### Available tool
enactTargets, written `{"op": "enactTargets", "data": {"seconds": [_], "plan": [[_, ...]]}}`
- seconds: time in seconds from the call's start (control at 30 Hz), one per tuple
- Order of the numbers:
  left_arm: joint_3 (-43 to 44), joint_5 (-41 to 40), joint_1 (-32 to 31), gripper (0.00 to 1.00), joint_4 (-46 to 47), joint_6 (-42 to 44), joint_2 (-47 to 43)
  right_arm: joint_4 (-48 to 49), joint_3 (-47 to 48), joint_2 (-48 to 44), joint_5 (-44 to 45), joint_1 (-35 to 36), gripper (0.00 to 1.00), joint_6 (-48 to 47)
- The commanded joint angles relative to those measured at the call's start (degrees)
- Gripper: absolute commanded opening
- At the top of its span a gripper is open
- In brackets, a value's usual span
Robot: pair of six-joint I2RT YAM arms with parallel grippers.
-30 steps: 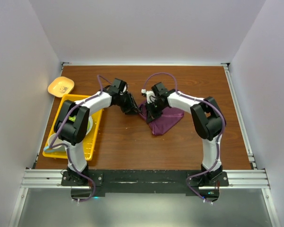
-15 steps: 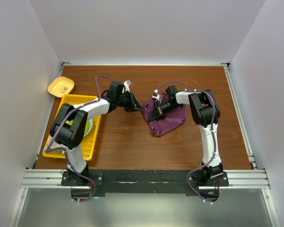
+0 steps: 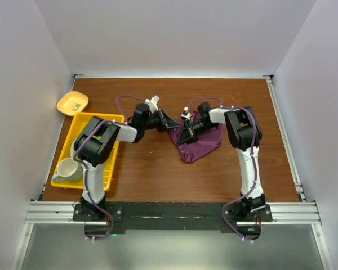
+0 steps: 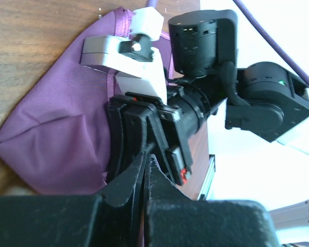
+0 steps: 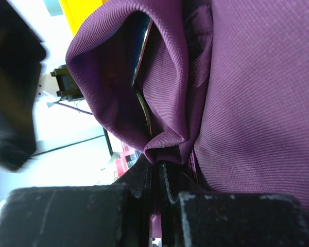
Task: Fold the napkin, place the utensils inside, and roll it up
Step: Roll the napkin with the utensil
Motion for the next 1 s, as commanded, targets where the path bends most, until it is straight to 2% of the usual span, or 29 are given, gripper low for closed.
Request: {"op": "enactTargets", "data": {"seconds": [0.0, 0.2, 0.33, 0.43, 0.7, 0.73, 0.77, 0.87, 0.9, 0.97], "plan": [[-1.24, 0.1, -1.02, 0.02, 11.43, -3.67, 4.19, -1.05, -1.8, 2.72, 9.85, -0.38, 0.0, -1.47], [-1.95, -1.83, -2.08, 0.0, 12.5, -3.68, 7.98, 1.06, -2.77, 1.5, 10.72, -0.38, 0.0, 0.73], [0.07, -8.49, -2.08, 0.0, -2.23, -0.08, 8.51, 1.5, -2.94, 0.09, 12.92, -0.38, 0.01, 1.61], [2.61, -11.93, -2.08, 0.0, -12.68, 1.86, 9.82, 1.77, -3.12, -1.49, 15.47, -0.38, 0.08, 2.22], [3.5, -14.67, -2.17, 0.0, -18.36, 1.86, 10.97, -2.88, -1.89, -8.6, 23.55, -0.12, 0.37, 0.56], [3.76, -14.67, -2.17, 0.0, -19.06, 1.86, 11.06, -3.76, -1.54, -10.7, 26.34, -0.03, 0.4, 0.21], [3.85, -14.67, -2.17, 0.0, -19.15, 1.86, 11.06, -4.64, -1.45, -12.12, 27.67, 0.23, 0.47, -0.06], [4.03, -14.32, -2.17, 0.0, -19.33, 1.51, 11.23, -7.1, -1.97, -18.09, 33.72, 1.29, 0.57, -1.9], [4.29, -13.97, -2.08, 0.0, -19.5, 1.6, 11.41, -8.15, -2.24, -19.67, 36.1, 1.73, 0.67, -2.25], [5.34, -13.79, -2.08, 0.0, -20.82, 1.86, 11.84, -9.04, -3.46, -24.49, 42.85, 3.83, 0.8, -3.13]]}}
